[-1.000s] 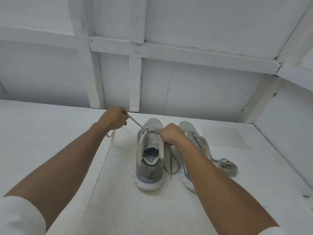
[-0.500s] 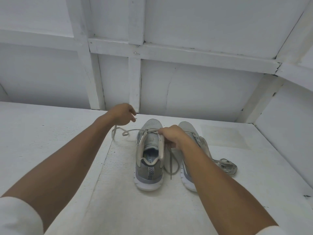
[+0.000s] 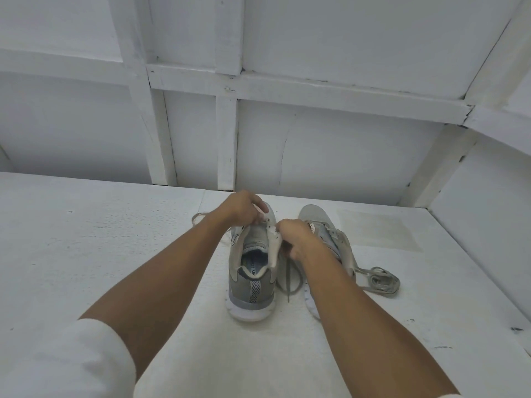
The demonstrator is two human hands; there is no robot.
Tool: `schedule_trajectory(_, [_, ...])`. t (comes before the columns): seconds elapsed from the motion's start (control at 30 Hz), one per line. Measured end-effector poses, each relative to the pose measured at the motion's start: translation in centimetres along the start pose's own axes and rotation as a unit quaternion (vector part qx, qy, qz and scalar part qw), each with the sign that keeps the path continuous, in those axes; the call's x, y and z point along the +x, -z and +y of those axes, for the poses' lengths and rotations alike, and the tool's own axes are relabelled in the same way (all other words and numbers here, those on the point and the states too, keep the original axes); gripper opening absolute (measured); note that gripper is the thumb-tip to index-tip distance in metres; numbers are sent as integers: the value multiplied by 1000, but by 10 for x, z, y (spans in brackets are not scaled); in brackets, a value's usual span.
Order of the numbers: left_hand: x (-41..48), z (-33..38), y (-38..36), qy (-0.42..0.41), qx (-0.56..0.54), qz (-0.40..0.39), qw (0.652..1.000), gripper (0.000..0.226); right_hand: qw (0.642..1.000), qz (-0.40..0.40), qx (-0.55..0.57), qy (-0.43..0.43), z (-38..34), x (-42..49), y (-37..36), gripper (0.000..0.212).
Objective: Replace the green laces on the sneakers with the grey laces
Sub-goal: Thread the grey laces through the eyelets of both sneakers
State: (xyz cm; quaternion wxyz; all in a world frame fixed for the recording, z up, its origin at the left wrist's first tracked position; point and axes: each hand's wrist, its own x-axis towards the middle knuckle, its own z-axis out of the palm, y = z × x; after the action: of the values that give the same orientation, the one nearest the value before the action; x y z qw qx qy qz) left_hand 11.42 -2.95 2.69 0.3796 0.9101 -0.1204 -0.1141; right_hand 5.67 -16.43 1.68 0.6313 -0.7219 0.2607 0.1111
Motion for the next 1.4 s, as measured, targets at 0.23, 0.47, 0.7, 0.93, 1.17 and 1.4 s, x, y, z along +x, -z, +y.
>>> schedule_trajectory(0.23, [5, -2, -9, 19, 41, 0, 999, 12, 1000, 0, -15, -2, 1, 3, -1, 25])
schedule_trajectory(0.47, [8, -2, -16, 20, 46, 0, 999, 14, 1000, 11, 5, -9, 3, 6, -2, 18])
schedule_trajectory(0.7, [6, 0, -17, 24, 49, 8, 998, 13, 1000, 7, 20, -14, 2, 4, -3, 24])
schedule_trajectory(0.93, [6, 2, -20, 28, 52, 18, 998, 14, 1000, 14, 12, -11, 3, 4, -3, 25])
schedule_trajectory(1.17, [6, 3, -21, 29, 53, 17, 998, 16, 1000, 10, 11, -10, 2, 2, 0, 29])
schedule_trajectory(1.4, [6, 8, -24, 13, 95, 33, 995, 17, 1000, -4, -3, -15, -3, 1, -4, 25])
